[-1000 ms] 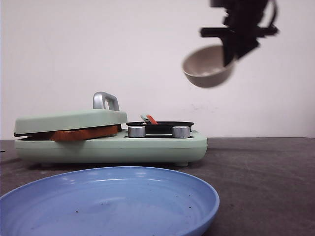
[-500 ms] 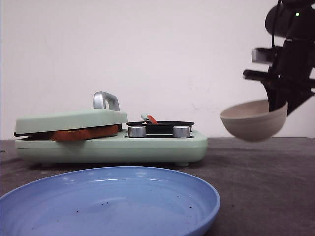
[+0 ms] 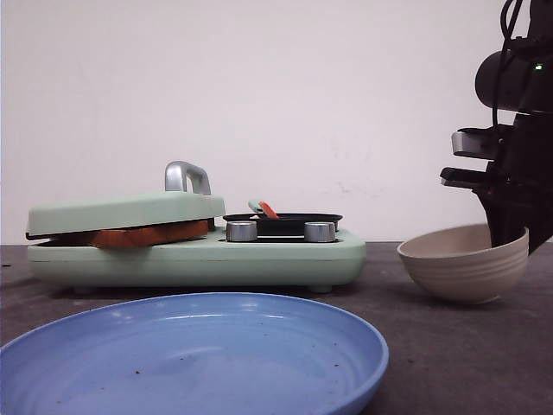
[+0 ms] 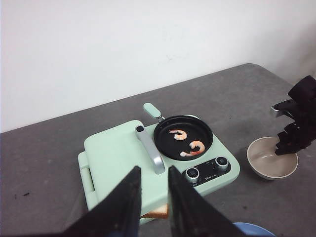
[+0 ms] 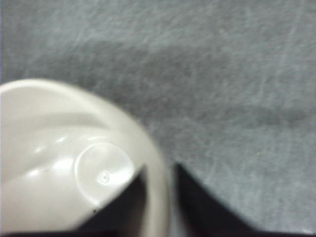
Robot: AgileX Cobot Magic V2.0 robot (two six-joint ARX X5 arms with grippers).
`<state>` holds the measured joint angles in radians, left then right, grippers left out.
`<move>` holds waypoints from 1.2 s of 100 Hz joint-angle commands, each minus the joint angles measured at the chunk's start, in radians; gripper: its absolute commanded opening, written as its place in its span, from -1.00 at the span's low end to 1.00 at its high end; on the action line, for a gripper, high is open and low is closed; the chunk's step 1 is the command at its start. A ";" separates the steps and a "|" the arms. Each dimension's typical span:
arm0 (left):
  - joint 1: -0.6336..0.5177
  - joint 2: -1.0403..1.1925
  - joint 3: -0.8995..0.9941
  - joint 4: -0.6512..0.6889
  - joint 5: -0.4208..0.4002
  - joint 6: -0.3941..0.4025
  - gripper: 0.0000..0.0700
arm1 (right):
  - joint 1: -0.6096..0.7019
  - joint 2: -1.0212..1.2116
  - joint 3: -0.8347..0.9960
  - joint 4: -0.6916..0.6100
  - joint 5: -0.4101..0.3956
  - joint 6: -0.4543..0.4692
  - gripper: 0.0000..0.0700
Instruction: Make breakfast with bread and shrimp
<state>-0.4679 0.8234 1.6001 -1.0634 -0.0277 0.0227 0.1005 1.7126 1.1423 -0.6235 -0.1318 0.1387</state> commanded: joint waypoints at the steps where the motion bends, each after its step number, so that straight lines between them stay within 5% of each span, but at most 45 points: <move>1: -0.006 0.006 0.016 0.015 -0.003 -0.013 -0.97 | -0.006 0.017 0.010 0.001 0.002 0.013 0.16; 9: -0.006 0.006 0.016 0.014 -0.002 -0.013 -0.97 | -0.014 0.017 0.011 0.004 0.005 -0.004 0.39; 30: -0.006 0.003 0.016 0.012 -0.002 -0.013 -0.97 | -0.028 -0.106 0.031 -0.014 0.006 -0.050 0.36; 34: -0.006 0.002 0.016 0.011 -0.002 -0.013 -0.97 | -0.028 -0.158 0.031 -0.009 0.004 -0.049 0.17; 44: -0.006 -0.002 0.016 0.006 -0.002 -0.015 -0.97 | -0.027 -0.310 0.031 0.019 0.004 -0.055 -0.77; 48: -0.006 -0.004 0.016 0.005 -0.002 -0.017 -0.97 | -0.024 -0.373 0.030 0.039 0.004 -0.057 -1.00; 78: -0.006 -0.014 0.015 0.009 0.009 -0.050 -0.97 | 0.002 -0.828 -0.090 0.344 0.004 -0.106 -1.00; 120: -0.005 -0.074 -0.133 0.074 0.000 -0.059 -0.97 | 0.002 -1.188 -0.377 0.412 0.004 -0.093 -1.00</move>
<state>-0.4679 0.7422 1.4811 -1.0000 -0.0246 -0.0193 0.1009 0.5365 0.7559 -0.2230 -0.1287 0.0383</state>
